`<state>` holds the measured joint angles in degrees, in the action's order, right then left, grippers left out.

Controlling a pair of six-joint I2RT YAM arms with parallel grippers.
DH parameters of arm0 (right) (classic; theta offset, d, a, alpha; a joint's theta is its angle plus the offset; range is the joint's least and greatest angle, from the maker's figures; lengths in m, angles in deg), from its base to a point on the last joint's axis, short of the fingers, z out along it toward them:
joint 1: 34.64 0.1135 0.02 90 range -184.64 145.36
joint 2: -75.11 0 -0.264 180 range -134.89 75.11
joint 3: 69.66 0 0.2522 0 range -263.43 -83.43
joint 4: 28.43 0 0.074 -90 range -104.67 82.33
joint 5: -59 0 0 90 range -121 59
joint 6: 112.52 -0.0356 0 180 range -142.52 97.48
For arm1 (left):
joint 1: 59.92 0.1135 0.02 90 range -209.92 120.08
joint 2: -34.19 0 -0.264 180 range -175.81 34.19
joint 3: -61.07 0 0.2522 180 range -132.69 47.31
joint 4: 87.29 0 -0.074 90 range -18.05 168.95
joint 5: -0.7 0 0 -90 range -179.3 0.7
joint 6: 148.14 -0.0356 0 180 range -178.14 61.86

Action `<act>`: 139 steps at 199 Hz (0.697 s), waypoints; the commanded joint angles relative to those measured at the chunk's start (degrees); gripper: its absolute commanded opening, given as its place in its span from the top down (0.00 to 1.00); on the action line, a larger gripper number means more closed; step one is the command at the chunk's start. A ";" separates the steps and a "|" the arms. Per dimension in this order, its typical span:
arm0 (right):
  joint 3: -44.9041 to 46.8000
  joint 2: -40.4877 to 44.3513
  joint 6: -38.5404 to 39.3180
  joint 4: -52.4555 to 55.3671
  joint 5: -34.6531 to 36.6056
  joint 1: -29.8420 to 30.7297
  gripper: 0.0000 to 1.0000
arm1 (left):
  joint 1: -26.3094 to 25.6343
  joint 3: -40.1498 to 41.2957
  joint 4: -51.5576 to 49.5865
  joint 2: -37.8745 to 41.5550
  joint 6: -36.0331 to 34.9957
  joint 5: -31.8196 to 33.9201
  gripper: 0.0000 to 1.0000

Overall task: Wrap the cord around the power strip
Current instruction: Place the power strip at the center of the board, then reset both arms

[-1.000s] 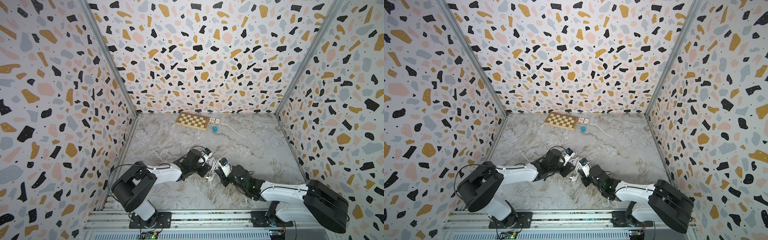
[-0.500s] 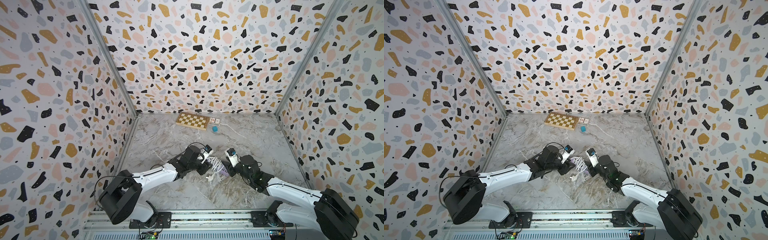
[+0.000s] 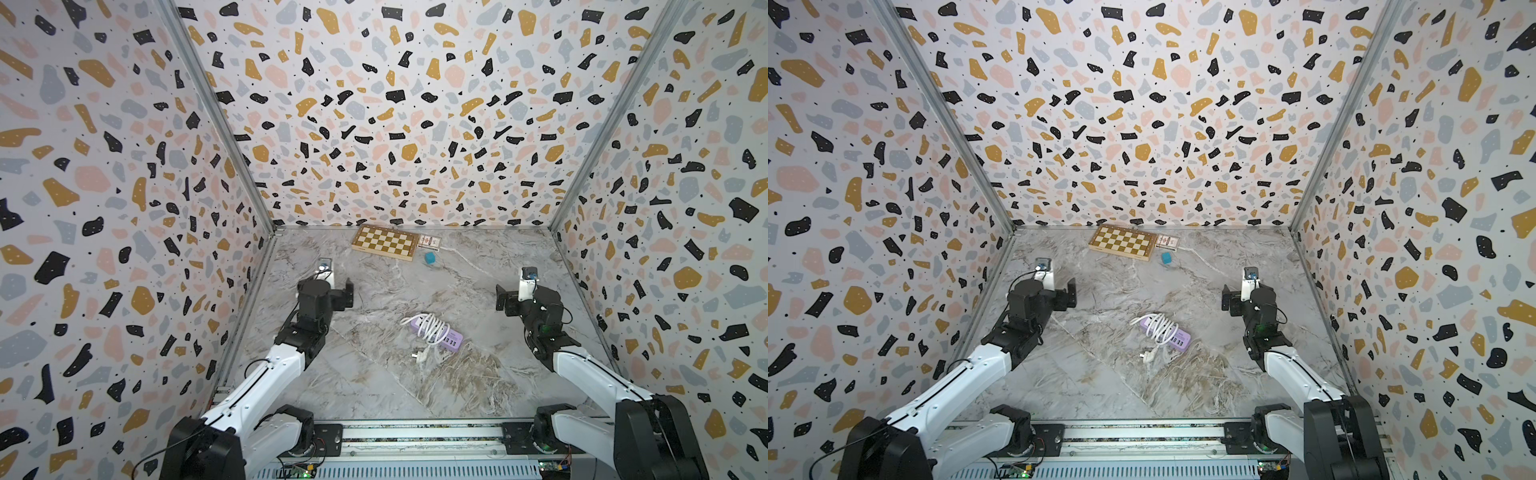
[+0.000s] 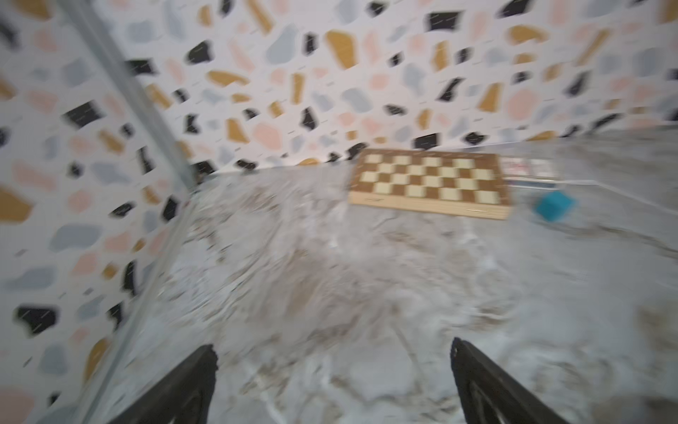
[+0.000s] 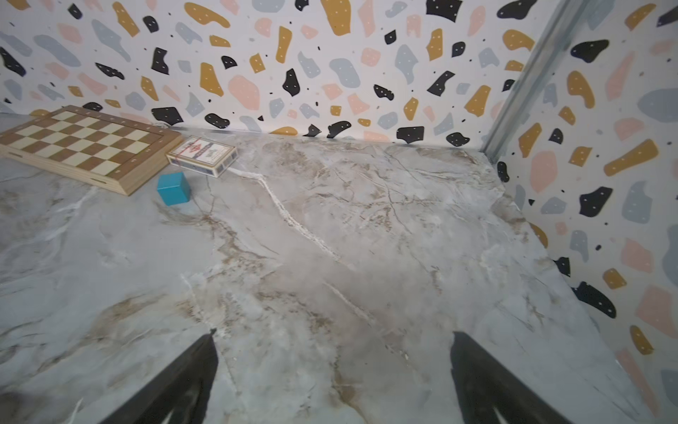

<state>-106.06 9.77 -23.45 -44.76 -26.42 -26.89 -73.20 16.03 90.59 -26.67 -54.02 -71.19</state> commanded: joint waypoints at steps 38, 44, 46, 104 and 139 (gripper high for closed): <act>9.01 -12.05 3.37 -30.72 -7.79 -3.80 0.00 | 6.55 7.58 25.38 -17.26 -3.86 -0.07 0.01; 10.02 -14.39 3.74 -34.72 -10.28 -4.36 0.00 | 7.20 8.76 29.99 -19.34 -4.27 -1.33 0.01; 10.27 -15.13 3.87 -35.51 -10.60 -4.40 0.00 | 7.47 9.02 31.05 -19.88 -4.13 -1.63 0.01; 14.26 -18.65 6.15 -45.50 -17.53 -5.02 0.00 | 9.04 14.48 40.34 -21.01 -4.66 -8.80 0.01; 10.20 -19.54 3.55 -39.21 -14.14 -5.92 0.00 | 9.45 13.63 39.94 -21.63 -4.78 -9.87 0.01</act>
<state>-93.62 -9.69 -18.53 -84.23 -41.61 -32.29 -64.21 30.39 126.02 -48.46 -58.00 -79.06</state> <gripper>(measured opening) 0.998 0.993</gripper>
